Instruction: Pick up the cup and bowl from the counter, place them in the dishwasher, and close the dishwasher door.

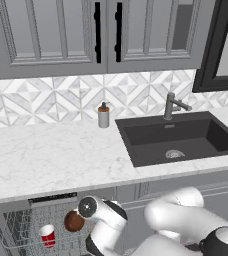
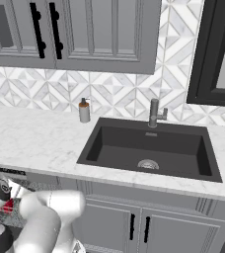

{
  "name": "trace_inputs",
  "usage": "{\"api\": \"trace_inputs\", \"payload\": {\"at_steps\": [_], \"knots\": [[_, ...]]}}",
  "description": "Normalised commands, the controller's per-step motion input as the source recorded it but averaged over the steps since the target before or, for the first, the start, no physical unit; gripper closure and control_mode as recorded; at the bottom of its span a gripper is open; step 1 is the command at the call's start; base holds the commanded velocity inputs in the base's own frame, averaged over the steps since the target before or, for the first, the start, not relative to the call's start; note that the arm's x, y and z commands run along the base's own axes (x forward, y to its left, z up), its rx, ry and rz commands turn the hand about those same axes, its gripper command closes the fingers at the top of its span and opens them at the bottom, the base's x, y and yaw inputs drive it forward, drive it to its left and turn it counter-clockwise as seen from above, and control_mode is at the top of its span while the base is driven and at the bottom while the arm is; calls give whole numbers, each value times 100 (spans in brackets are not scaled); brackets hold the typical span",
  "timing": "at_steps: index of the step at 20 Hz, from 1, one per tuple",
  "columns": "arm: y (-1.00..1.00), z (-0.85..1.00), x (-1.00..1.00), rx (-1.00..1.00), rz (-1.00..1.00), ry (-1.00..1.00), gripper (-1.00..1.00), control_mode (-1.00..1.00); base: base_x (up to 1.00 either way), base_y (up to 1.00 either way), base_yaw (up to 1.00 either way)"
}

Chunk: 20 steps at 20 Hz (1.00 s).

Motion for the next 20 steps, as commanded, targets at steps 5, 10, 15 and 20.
{"api": "trace_inputs", "payload": {"at_steps": [5,10,15,20], "knots": [[0,0,-9,0,0,0,-100,-100,0,0,0],[0,0,-43,1,0,-14,-100,-100,0,0,0],[0,18,-41,4,0,-26,-100,-100,0,0,0],[0,36,-20,8,0,-15,-100,-100,0,0,0]]}}
